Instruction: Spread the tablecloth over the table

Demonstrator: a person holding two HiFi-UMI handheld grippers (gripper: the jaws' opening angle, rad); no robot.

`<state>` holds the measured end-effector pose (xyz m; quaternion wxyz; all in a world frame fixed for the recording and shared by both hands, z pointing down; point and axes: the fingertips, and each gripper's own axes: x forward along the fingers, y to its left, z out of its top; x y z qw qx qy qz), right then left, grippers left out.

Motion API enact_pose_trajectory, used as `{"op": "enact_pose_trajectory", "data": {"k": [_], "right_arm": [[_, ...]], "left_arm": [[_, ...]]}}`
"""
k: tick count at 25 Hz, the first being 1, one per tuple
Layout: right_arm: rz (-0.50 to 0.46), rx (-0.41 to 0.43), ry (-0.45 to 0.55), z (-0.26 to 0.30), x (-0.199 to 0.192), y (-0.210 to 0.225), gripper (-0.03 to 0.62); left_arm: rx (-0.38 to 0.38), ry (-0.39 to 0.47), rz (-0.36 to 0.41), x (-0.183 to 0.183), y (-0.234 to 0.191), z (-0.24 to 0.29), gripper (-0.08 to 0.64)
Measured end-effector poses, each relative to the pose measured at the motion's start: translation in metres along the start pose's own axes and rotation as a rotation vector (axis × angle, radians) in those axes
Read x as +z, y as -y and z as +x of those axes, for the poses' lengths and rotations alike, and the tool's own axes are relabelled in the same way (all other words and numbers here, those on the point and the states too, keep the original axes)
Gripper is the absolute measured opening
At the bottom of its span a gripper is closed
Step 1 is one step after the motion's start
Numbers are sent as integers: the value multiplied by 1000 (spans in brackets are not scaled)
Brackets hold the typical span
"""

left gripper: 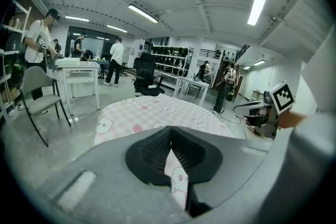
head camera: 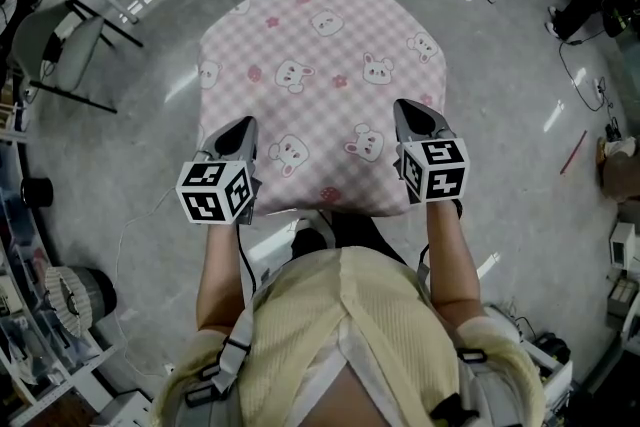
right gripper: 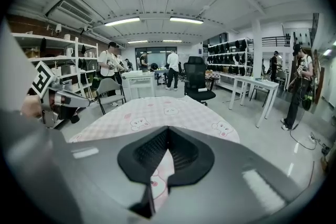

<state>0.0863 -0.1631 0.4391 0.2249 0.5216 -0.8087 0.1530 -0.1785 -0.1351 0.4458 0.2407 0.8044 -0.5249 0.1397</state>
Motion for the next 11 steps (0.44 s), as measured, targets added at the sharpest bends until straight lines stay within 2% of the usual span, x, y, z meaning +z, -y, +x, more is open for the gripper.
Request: {"op": "enact_pose_trajectory", "data": {"k": [11], "right_arm": [[25,13,6,-10,-3,0,5]], "left_arm": [[-58,36,-16,3,22,-2,6]]}}
